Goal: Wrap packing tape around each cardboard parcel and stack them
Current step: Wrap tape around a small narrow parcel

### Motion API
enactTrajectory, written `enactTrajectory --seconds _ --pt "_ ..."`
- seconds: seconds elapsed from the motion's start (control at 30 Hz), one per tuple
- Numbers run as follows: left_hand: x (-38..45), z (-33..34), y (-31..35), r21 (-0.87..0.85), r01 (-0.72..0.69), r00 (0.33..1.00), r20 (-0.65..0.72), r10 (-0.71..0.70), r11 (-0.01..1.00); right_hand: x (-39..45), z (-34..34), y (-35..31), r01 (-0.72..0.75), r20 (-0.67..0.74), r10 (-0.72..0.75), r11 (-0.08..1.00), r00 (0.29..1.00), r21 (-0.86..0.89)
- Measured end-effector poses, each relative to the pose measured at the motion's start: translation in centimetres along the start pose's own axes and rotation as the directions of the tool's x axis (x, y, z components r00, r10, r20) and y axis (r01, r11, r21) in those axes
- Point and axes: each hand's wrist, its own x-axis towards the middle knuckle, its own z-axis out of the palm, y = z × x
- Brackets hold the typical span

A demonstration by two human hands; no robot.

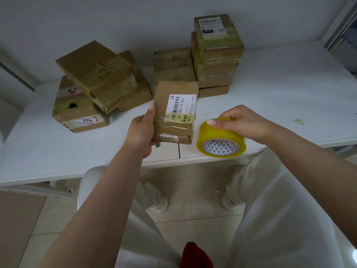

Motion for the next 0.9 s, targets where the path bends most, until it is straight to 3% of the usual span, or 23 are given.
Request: enactTrajectory --seconds 0.07,0.13,0.3,0.53,0.6,0.7,0.77,0.83,0.9 --pt "0.2 -0.4 -0.3 -0.04 0.048 0.999 0.009 -0.047 0.998 -0.3 -0.4 0.0 0.024 -0.001 -0.024 0.994 1.0 0.106" --pt "0.2 -0.4 -0.6 -0.083 0.083 0.996 0.03 -0.08 0.993 0.0 -0.3 0.1 0.031 -0.027 -0.029 0.994 0.999 0.102" --pt "0.0 -0.2 -0.6 -0.243 0.131 0.991 0.07 -0.118 0.961 0.6 -0.3 1.0 0.01 -0.053 -0.015 0.995 0.998 -0.096" --pt "-0.8 2.7 -1.2 -0.425 0.343 0.939 0.191 -0.287 0.838 0.6 1.2 0.4 0.093 -0.081 -0.085 0.991 0.993 0.098" --pt "-0.9 3.2 -1.6 -0.364 0.326 0.941 0.208 -0.265 0.872 0.6 1.4 0.3 0.114 -0.112 -0.102 0.987 0.988 0.111" --pt "-0.9 4.1 -2.4 0.009 0.161 0.979 0.125 -0.161 0.987 0.5 1.2 0.0 0.133 -0.169 -0.115 0.986 0.979 0.1" --pt "-0.7 4.5 -2.9 0.211 0.041 0.997 0.062 -0.055 0.977 0.8 1.3 0.1 0.132 -0.186 -0.129 0.991 0.974 0.005" --pt "-0.3 4.5 -3.4 0.278 -0.034 0.997 0.071 0.015 0.96 1.3 1.5 0.5 0.1 -0.192 -0.12 0.989 0.974 -0.108" --pt "-0.2 4.3 -3.6 0.273 -0.011 0.997 0.08 -0.011 0.962 1.8 2.0 1.0 0.027 -0.212 -0.085 0.965 0.973 -0.261"
